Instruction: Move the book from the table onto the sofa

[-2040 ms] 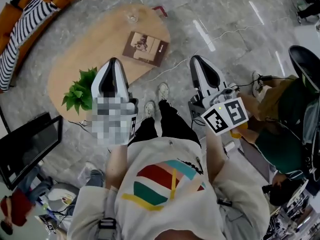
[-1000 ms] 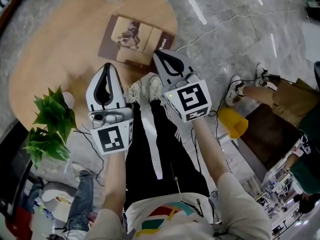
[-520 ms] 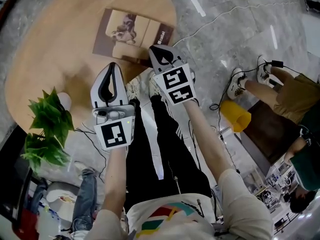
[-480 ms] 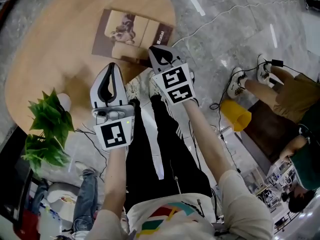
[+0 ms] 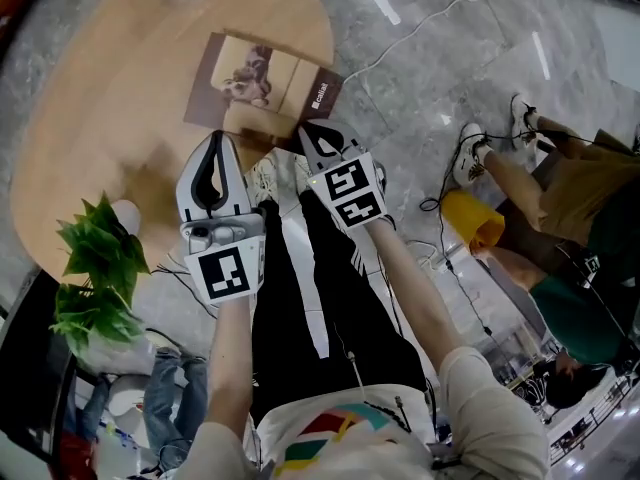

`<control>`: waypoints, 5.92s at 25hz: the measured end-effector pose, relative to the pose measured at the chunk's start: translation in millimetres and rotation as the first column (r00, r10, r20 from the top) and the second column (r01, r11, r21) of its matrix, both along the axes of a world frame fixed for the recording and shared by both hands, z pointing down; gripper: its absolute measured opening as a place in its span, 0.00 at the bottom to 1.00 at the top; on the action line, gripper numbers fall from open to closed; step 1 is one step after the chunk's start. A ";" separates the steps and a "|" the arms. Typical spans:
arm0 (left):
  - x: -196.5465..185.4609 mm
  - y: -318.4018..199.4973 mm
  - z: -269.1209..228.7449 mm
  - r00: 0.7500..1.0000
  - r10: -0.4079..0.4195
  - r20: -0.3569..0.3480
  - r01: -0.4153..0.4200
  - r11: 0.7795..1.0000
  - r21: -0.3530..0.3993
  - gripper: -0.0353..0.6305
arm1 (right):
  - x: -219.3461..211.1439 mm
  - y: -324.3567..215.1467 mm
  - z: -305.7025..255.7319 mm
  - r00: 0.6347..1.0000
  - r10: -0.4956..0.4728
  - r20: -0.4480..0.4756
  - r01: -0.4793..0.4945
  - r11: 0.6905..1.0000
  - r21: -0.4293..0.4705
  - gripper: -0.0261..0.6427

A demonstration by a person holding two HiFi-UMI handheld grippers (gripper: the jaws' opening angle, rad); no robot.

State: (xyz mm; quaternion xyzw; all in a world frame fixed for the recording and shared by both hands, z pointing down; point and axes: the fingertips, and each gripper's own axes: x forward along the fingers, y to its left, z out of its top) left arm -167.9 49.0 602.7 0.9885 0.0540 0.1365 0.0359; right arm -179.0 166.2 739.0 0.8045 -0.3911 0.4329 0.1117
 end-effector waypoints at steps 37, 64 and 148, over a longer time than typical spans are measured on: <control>0.9 34.3 33.4 0.991 0.108 0.076 -0.108 0.994 -0.004 0.06 | 12.6 34.6 33.7 0.638 0.037 0.769 -0.734 0.331 0.593 0.43; 25.7 9.5 -39.0 1.000 0.017 -0.015 -0.017 1.000 0.006 0.06 | 57.9 39.2 -95.2 0.740 0.045 0.671 -0.671 0.121 0.732 0.27; 140.8 63.7 -384.4 0.906 -0.154 -0.395 0.172 0.985 0.010 0.06 | 216.5 96.5 -510.0 0.950 -0.020 0.311 -0.312 -0.102 0.945 0.27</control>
